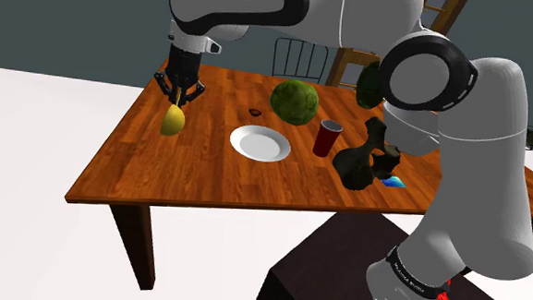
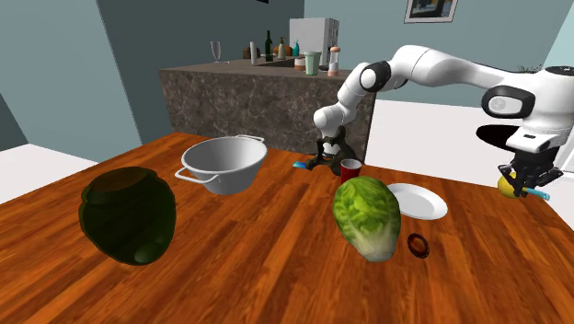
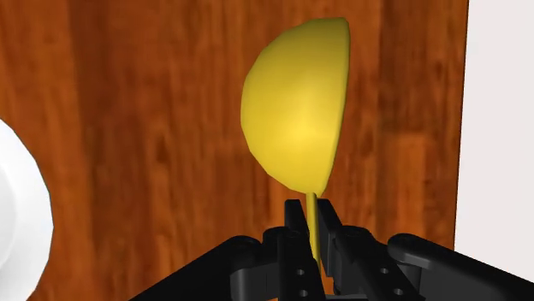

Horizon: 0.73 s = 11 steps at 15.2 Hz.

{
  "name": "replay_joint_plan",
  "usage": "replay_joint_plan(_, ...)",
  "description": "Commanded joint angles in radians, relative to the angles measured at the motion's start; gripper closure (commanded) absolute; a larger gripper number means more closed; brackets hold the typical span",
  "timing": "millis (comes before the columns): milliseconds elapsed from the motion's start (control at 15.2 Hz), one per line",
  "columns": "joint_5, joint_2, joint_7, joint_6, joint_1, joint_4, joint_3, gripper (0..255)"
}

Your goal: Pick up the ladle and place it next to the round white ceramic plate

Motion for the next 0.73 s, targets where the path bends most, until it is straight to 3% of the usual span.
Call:
replay_joint_plan(0,0.002,0.003,-0.005,0.025,0.000,-0.022,0.000,255)
replay_joint_plan(660,0.010,0.029,-0.024,0.142,0.001,-0.114,0.003,255)
